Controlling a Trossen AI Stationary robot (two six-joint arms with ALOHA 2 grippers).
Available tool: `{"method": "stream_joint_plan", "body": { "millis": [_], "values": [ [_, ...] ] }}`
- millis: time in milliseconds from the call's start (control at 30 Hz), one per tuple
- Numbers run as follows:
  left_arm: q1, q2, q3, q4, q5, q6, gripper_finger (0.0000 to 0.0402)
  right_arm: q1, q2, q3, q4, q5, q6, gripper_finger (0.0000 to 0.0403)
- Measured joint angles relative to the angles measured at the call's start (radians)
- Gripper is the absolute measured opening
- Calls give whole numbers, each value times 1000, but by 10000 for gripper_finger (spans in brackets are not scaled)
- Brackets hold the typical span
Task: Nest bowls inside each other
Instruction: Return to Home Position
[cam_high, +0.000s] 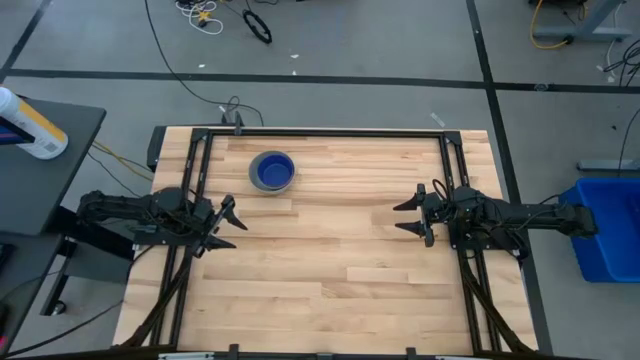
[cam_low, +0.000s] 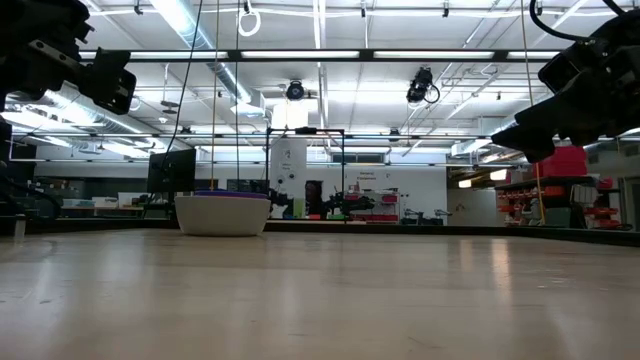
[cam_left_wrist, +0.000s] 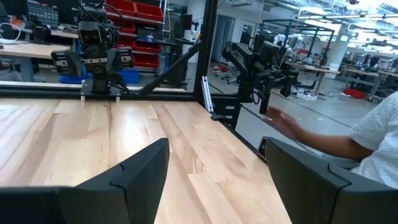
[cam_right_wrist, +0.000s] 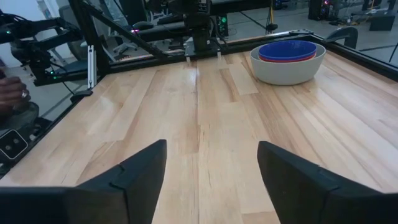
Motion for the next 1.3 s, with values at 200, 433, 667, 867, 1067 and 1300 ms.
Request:
{"method": "stream_joint_plan", "body": {
  "millis": [200,433,667,867,1067,1300],
  "values": [
    [0,0,0,0,0,3,277,0,0,0,0,0,0,246],
    [0,0,0,0,0,-1,277,0,0,0,0,0,0,231],
    [0,0,0,0,0,-1,277,0,0,0,0,0,0,220],
    [0,0,0,0,0,-1,277,0,0,0,0,0,0,211],
    [0,0,0,0,0,-1,277,0,0,0,0,0,0,201],
    [0,0,0,0,0,-1,277,0,0,0,0,0,0,194]
  ]
}}
